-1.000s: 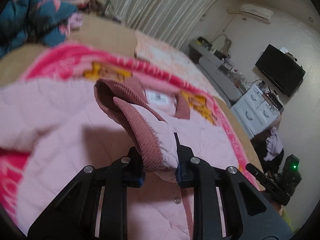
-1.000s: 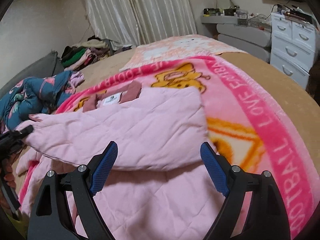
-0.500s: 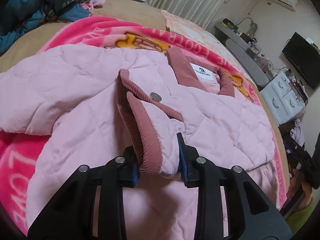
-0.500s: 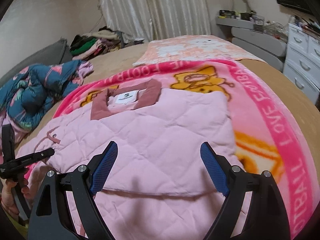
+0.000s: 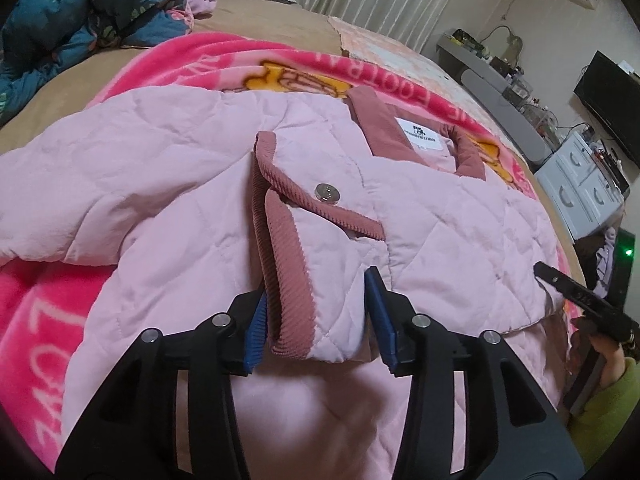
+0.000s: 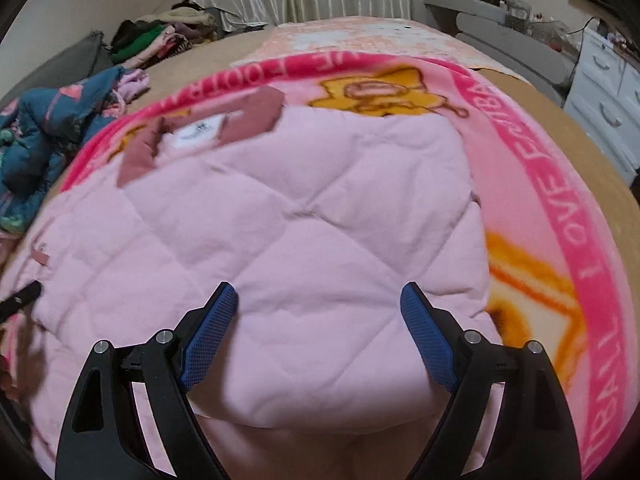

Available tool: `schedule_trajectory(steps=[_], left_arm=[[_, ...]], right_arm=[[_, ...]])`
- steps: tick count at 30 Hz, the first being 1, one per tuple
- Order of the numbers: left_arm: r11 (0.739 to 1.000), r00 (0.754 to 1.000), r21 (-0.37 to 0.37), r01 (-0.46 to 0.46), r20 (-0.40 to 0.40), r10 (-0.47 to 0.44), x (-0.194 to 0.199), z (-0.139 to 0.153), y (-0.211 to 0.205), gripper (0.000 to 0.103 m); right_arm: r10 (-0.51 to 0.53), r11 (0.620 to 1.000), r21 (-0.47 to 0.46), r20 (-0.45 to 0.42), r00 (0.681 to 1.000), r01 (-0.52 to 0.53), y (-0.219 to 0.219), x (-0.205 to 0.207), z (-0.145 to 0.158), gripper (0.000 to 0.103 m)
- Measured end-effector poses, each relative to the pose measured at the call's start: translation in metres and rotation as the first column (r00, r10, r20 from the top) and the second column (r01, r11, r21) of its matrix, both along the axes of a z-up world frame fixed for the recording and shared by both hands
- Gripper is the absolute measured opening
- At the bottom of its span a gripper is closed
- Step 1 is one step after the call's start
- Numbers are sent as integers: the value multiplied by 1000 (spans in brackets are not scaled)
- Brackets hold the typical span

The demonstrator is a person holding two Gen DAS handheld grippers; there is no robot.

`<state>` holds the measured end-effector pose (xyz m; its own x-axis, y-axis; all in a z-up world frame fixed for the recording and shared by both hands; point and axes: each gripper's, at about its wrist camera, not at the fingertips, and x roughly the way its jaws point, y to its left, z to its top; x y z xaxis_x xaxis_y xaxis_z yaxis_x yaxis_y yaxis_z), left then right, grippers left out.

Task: Fold large clothes
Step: 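Release the front edge and move the left tool toward the other sleeve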

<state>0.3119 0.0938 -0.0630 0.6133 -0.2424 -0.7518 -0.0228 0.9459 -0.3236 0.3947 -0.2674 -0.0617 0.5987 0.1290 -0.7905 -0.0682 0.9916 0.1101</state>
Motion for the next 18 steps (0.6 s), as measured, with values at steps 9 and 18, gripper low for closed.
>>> schedule_trajectory(steps=[9,18], left_arm=[[999,1000,38,-13,1,12,-8,4,-3,45],[998,1000,63,-16,3,15,-16,12,-6,65]], right_arm=[[-16,1000,3,37,999,16,0,-13,-1,87],[-14,996,90,66,998,8,6,-33,15,96]])
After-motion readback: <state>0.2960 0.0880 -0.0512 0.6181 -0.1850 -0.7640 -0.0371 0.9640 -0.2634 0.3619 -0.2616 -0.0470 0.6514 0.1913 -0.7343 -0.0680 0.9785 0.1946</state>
